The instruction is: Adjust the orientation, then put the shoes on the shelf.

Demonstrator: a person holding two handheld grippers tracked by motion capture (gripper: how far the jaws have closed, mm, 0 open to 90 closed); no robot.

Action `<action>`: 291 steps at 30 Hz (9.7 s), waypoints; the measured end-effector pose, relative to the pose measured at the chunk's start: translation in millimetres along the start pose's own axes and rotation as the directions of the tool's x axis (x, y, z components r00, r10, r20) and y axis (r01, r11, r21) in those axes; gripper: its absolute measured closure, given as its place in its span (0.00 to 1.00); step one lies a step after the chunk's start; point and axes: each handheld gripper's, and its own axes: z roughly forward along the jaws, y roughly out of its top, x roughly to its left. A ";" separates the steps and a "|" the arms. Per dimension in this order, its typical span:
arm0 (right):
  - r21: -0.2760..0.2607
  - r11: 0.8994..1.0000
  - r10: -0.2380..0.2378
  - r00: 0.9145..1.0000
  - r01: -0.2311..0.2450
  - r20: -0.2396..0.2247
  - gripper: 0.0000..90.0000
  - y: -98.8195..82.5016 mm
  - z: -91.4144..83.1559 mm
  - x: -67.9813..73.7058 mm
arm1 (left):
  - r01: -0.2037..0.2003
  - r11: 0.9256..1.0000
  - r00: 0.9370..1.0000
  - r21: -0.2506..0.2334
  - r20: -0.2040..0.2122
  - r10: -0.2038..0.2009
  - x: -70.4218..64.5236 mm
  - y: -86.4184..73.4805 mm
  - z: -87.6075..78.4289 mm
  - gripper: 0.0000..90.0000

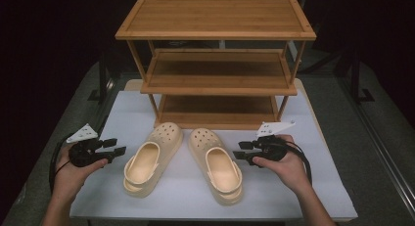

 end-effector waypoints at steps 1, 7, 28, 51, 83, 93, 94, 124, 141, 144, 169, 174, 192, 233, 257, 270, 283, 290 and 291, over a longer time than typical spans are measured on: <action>0.004 1.000 -0.002 1.000 0.002 -0.004 0.63 0.8 1.0 0.8 | -0.005 1.000 1.000 0.000 0.011 0.005 -2.9 2.2 0.2 0.50; 0.018 1.000 -0.019 1.000 0.019 -0.010 0.63 5.9 9.0 5.9 | -0.054 0.999 0.997 0.009 0.061 0.053 -19.4 14.1 8.1 0.51; 0.055 0.998 -0.037 0.999 0.037 -0.011 0.65 11.0 40.5 5.3 | -0.112 0.993 0.986 0.037 0.125 0.106 -35.4 26.0 43.5 0.60; 0.050 0.996 -0.076 0.993 0.072 0.088 0.91 15.5 38.2 10.6 | -0.153 0.986 0.988 0.072 0.025 0.152 -45.4 33.2 43.1 0.92; -0.029 1.000 0.002 0.969 0.006 0.246 0.93 22.9 -7.2 -27.1 | -0.134 0.991 0.989 0.004 0.062 0.134 -53.3 76.9 60.2 0.94; -0.037 0.999 0.032 0.957 -0.022 0.288 0.93 22.2 -12.9 -48.5 | -0.153 0.988 0.985 0.010 0.080 0.152 -66.1 100.4 92.8 0.94; -0.038 0.999 0.036 0.956 -0.026 0.292 0.93 22.2 -12.6 -50.1 | -0.160 0.987 0.984 0.013 0.081 0.159 -67.3 102.7 96.0 0.94; -0.047 0.996 0.083 0.888 -0.070 0.452 0.93 39.2 14.0 -100.7 | -0.164 0.986 0.985 -0.005 -0.062 0.164 -79.1 139.3 179.2 0.94; -0.044 0.997 0.075 0.867 -0.061 0.493 0.93 41.0 33.0 -106.3 | -0.151 0.988 0.984 -0.019 -0.095 0.148 -83.5 144.1 196.7 0.93; -0.033 0.998 0.063 0.867 -0.054 0.494 0.92 43.1 37.1 -103.6 | -0.165 0.986 0.982 -0.016 -0.096 0.163 -87.0 145.7 200.7 0.93; -0.121 0.990 0.115 0.932 -0.077 0.343 0.49 20.2 -14.8 -81.8 | -0.078 0.996 0.996 -0.051 0.047 0.080 -77.6 125.6 142.0 0.53; -0.129 0.987 0.129 0.939 -0.092 0.319 0.42 -0.7 -38.1 -70.9 | -0.079 0.995 0.991 -0.053 0.102 0.084 -76.9 105.9 117.7 0.42; -0.030 0.994 0.105 0.975 -0.101 0.198 0.30 -57.9 -9.8 -55.7 | -0.116 0.993 0.974 0.038 0.202 0.106 -91.1 39.3 125.7 0.31; 0.038 0.998 0.040 0.983 -0.048 0.179 0.24 -27.2 43.0 -55.6 | -0.182 0.983 0.960 0.021 0.221 0.173 -112.2 62.8 186.2 0.29; 0.085 0.993 0.056 0.972 -0.077 0.227 0.23 -9.0 56.2 -66.9 | -0.246 0.959 0.962 0.143 0.154 0.224 -107.2 83.9 203.5 0.26; 0.093 0.991 0.067 0.968 -0.091 0.242 0.23 5.4 67.9 -85.4 | -0.229 0.960 0.967 0.161 0.152 0.205 -88.7 98.8 219.9 0.29; 0.083 0.994 0.039 0.953 -0.067 0.300 0.24 20.0 83.8 -104.8 | -0.198 0.969 0.978 0.151 0.091 0.186 -76.6 109.2 238.7 0.33; 0.073 0.995 0.033 0.941 -0.061 0.337 0.25 23.4 93.5 -111.5 | -0.183 0.970 0.982 0.159 0.065 0.175 -70.3 113.0 248.4 0.34; 0.068 0.995 0.048 0.942 -0.074 0.332 0.25 23.5 94.0 -112.0 | -0.180 0.971 0.983 0.154 0.064 0.172 -69.6 113.1 249.1 0.34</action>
